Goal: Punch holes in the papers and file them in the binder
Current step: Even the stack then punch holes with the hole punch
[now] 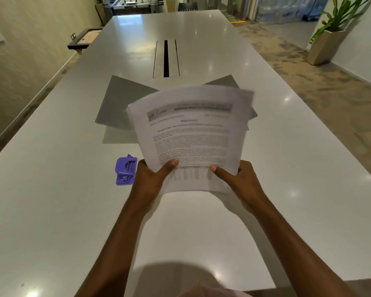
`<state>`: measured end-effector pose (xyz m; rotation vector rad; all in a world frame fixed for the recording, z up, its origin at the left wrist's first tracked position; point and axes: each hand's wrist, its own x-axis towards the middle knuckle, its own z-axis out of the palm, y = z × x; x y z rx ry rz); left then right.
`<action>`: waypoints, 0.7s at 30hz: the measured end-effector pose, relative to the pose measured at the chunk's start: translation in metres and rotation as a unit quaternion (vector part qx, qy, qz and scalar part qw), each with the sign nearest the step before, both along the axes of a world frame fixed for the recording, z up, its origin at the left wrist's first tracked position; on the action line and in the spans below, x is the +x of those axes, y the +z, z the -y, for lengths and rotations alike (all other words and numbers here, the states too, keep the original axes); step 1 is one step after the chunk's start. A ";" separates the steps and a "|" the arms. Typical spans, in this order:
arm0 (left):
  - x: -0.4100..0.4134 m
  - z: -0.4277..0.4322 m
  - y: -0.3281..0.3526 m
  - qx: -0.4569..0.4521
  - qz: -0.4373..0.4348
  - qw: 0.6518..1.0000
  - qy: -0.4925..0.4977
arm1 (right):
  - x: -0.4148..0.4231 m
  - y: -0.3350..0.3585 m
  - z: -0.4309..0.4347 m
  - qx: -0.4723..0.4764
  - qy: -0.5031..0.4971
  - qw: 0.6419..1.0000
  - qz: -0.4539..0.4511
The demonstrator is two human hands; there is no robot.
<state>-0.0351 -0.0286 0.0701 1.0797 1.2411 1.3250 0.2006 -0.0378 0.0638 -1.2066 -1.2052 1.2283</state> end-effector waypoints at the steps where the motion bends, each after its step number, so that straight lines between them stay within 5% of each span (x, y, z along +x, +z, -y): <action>1: 0.000 -0.001 0.002 0.006 0.017 1.000 0.011 | 0.004 -0.002 -0.002 -0.010 0.000 1.000 -0.019; 9: 0.018 -0.004 -0.003 0.011 0.205 0.978 0.025 | -0.027 -0.025 0.004 -0.073 0.034 0.959 -0.274; 16: 0.039 0.013 -0.002 -0.043 0.216 0.975 0.018 | -0.039 -0.019 0.006 -0.053 -0.059 0.972 -0.219; 21: -0.032 0.007 0.010 -0.044 0.385 0.920 -0.052 | 0.013 0.006 0.004 -0.077 -0.050 0.988 -0.123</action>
